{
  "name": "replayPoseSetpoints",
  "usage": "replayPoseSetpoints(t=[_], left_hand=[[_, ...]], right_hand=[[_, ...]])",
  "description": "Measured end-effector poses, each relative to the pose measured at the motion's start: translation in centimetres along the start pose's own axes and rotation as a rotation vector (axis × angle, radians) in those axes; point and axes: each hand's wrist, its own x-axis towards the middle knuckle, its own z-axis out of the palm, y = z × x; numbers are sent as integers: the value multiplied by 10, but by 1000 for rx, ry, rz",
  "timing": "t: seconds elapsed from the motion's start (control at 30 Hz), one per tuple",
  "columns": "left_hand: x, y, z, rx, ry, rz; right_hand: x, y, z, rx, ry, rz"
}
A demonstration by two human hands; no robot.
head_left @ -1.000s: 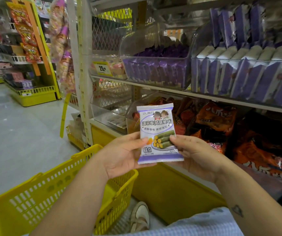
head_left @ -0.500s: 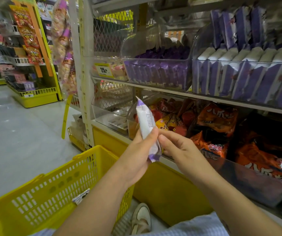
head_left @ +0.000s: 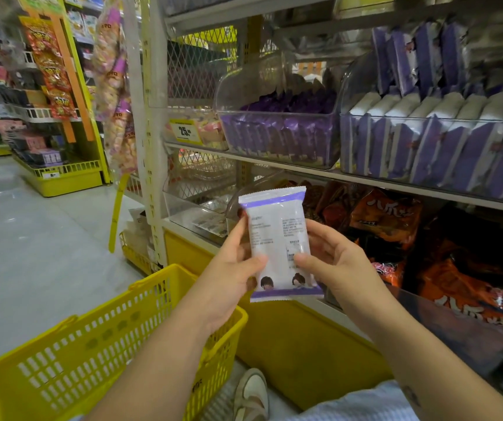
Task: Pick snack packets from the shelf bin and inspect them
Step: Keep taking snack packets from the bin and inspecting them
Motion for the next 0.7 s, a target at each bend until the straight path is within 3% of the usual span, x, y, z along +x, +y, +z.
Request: replayPoseSetpoints(t=[0.27, 0.43, 0.57, 0.7], left_hand=[[0, -6, -5, 25, -24, -24], [-2, -8, -12, -223, -129, -84], [2, -9, -21, -358, -82, -87], [2, -8, -23, -312, -25, -93]], right_hand=[[-4, -7, 2, -230, -174, -101], [-2, -16, -7, -74, -287, -46], [-2, -15, -14, 172, -304, 83], [-3, -9, -14, 96, -257, 80]])
